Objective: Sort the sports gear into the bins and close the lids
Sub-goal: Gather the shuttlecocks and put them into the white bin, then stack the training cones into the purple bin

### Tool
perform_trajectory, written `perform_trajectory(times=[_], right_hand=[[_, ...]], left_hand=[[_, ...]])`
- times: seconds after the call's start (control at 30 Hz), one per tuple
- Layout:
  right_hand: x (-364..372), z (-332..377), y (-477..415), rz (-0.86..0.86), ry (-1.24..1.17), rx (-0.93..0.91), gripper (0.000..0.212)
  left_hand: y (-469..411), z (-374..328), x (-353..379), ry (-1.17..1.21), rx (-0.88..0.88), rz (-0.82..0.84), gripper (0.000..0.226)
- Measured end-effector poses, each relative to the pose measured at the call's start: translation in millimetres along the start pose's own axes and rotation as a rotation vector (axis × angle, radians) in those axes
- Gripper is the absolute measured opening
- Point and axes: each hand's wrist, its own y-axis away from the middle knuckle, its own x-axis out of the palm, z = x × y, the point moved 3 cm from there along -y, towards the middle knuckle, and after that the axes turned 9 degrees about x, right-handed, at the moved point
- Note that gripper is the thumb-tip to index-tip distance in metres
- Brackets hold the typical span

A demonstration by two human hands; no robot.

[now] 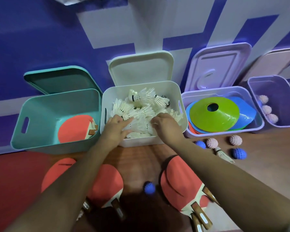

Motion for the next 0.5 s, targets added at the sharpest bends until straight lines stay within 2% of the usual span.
perform_trajectory(times=[0.1,0.17,0.27,0.43,0.5], right_hand=[[5,3,2,0.083,0.092,-0.003,0.014],[3,5,2,0.083,0.113,-0.013,0.012],[-8,15,8,0.006,0.070,-0.037,0.017],[-37,51,28,-0.120,0.051,0.008,0.054],[-43,71,39,-0.142,0.024,0.032,0.056]], left_hand=[[-3,-1,5,0.112,-0.019,0.151,0.056],[-3,-3,2,0.127,-0.023,0.153,0.057],[7,-5,-13,0.177,-0.036,0.072,0.054],[48,6,-60,0.164,0.005,-0.104,0.036],[68,16,-76,0.168,-0.023,-0.144,0.030]])
